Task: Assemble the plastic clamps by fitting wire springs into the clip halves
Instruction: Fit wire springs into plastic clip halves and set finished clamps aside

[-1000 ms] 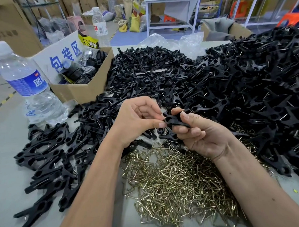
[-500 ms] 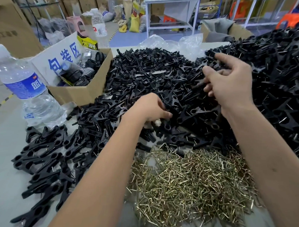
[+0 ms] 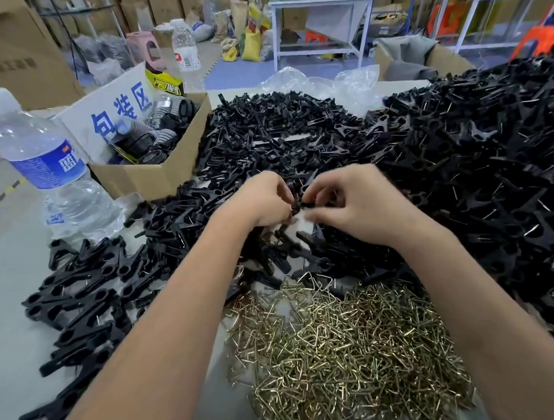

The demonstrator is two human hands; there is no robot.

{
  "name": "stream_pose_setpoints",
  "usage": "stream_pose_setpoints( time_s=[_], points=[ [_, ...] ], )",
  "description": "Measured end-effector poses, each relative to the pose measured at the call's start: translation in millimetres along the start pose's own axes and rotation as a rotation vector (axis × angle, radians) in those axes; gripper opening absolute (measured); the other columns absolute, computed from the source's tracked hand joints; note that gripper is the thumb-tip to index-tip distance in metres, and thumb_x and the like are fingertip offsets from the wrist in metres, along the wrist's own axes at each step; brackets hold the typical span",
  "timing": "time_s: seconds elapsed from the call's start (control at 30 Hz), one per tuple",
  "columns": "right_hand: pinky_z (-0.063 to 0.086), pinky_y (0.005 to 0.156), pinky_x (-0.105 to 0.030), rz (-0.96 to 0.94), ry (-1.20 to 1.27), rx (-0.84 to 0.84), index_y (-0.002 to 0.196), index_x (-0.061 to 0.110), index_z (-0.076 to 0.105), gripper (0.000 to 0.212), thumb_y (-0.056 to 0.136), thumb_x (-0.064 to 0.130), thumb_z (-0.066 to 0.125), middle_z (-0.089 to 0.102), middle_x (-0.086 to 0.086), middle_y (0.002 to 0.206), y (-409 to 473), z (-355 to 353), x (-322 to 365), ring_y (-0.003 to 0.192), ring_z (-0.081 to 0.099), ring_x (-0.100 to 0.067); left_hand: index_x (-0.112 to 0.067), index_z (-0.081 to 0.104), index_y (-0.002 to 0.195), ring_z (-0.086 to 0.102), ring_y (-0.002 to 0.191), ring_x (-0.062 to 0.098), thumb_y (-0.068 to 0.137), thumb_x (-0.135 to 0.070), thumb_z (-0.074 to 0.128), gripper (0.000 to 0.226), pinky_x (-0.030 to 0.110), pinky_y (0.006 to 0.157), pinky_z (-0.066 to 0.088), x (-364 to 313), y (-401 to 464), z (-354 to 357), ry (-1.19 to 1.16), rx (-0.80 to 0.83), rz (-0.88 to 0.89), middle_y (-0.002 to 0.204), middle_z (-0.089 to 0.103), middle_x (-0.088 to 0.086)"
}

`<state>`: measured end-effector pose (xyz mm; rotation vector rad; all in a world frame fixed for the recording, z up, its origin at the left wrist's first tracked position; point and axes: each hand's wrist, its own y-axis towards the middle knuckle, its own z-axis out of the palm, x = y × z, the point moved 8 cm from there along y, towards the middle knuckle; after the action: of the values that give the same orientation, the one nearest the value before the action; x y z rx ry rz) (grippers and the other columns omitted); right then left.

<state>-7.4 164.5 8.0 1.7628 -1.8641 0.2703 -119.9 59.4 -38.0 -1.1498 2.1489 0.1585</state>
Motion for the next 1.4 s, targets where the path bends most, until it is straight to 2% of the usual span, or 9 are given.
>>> stream_pose_setpoints(
  time_s=[0.13, 0.3, 0.47, 0.67, 0.83, 0.93, 1.1, 1.23, 1.4],
  points=[
    [0.054, 0.095, -0.039, 0.121, -0.291, 0.307, 0.117, 0.036, 0.073, 0.049, 0.074, 0.058, 0.086, 0.065, 0.011, 0.114, -7, 29, -3, 0.108, 0.061, -0.015, -0.014, 0.074, 0.097, 0.059, 0.067, 0.019, 0.09, -0.009, 0.078, 0.009, 0.029, 0.073, 0.049, 1, -5, -4, -0.031, 0.004, 0.028, 0.073, 0.064, 0.0],
    [0.057, 0.092, -0.04, 0.202, -0.357, 0.422, 0.097, 0.032, 0.078, 0.024, 0.078, 0.043, 0.087, 0.071, 0.011, 0.107, -11, 22, -8, 0.102, 0.065, -0.016, -0.008, 0.07, 0.095, 0.065, 0.077, 0.021, 0.097, -0.022, 0.071, 0.014, 0.038, 0.083, 0.058, 9, -14, -20, -0.17, -0.218, 0.039, 0.084, 0.072, 0.012],
    [0.06, 0.083, -0.039, 0.251, -0.353, 0.376, 0.081, 0.029, 0.076, 0.014, 0.077, 0.03, 0.089, 0.071, 0.013, 0.087, -7, 16, -4, 0.085, 0.066, -0.011, -0.013, 0.056, 0.079, 0.071, 0.084, 0.03, 0.096, -0.045, 0.067, 0.038, 0.046, 0.079, 0.056, 32, -31, -67, -0.23, -0.568, 0.008, 0.084, 0.072, 0.007],
    [0.061, 0.079, -0.035, 0.174, -0.403, 0.283, 0.074, 0.028, 0.074, 0.015, 0.082, 0.023, 0.085, 0.071, 0.01, 0.079, 26, 16, 17, 0.079, 0.069, -0.014, -0.008, 0.066, 0.092, 0.068, 0.087, 0.03, 0.1, -0.044, 0.06, 0.037, 0.04, 0.075, 0.051, 79, -41, -99, -0.22, -0.728, -0.148, 0.084, 0.069, 0.006],
    [0.062, 0.083, -0.041, 0.109, -0.268, 0.119, 0.088, 0.023, 0.078, 0.03, 0.09, -0.001, 0.06, 0.074, -0.001, 0.092, 77, 44, 44, 0.087, 0.068, -0.02, -0.011, 0.067, 0.092, 0.073, 0.089, 0.032, 0.097, -0.035, 0.066, 0.024, 0.05, 0.086, 0.06, 89, -37, -102, -0.349, -0.724, -0.135, 0.085, 0.075, 0.007],
    [0.06, 0.086, -0.039, 0.043, -0.254, 0.176, 0.102, 0.025, 0.078, 0.01, 0.093, 0.025, 0.075, 0.071, 0.003, 0.092, 98, 69, 60, 0.094, 0.07, -0.023, -0.023, 0.067, 0.094, 0.072, 0.085, 0.021, 0.094, -0.035, 0.069, 0.012, 0.044, 0.086, 0.06, 94, -39, -106, -0.343, -0.766, -0.149, 0.085, 0.075, -0.002],
    [0.057, 0.093, -0.043, -0.011, -0.392, 0.437, 0.133, 0.019, 0.066, 0.056, 0.088, 0.051, 0.077, 0.064, -0.005, 0.108, 109, 115, 75, 0.111, 0.063, -0.028, -0.028, 0.068, 0.091, 0.062, 0.079, 0.004, 0.092, -0.028, 0.07, 0.002, 0.033, 0.073, 0.051, 102, -42, -113, -0.306, -0.859, -0.163, 0.083, 0.064, -0.015],
    [0.054, 0.073, -0.038, 0.062, -0.413, 0.445, 0.096, 0.014, 0.057, 0.04, 0.085, 0.042, 0.082, 0.064, -0.003, 0.096, 116, 121, 73, 0.084, 0.06, -0.024, -0.026, 0.067, 0.091, 0.064, 0.078, 0.007, 0.091, -0.03, 0.073, 0.007, 0.033, 0.073, 0.053, 103, -37, -111, -0.336, -0.827, -0.145, 0.083, 0.066, -0.012],
    [0.043, 0.059, -0.033, 0.126, -0.315, 0.435, 0.066, 0.01, 0.048, 0.061, 0.076, 0.058, 0.085, 0.049, 0.0, 0.063, 112, 111, 52, 0.057, 0.045, -0.021, -0.026, 0.066, 0.094, 0.052, 0.069, -0.002, 0.097, -0.038, 0.066, 0.012, 0.02, 0.057, 0.035, 108, -41, -116, -0.342, -0.836, -0.151, 0.083, 0.06, -0.015]
  ],
)
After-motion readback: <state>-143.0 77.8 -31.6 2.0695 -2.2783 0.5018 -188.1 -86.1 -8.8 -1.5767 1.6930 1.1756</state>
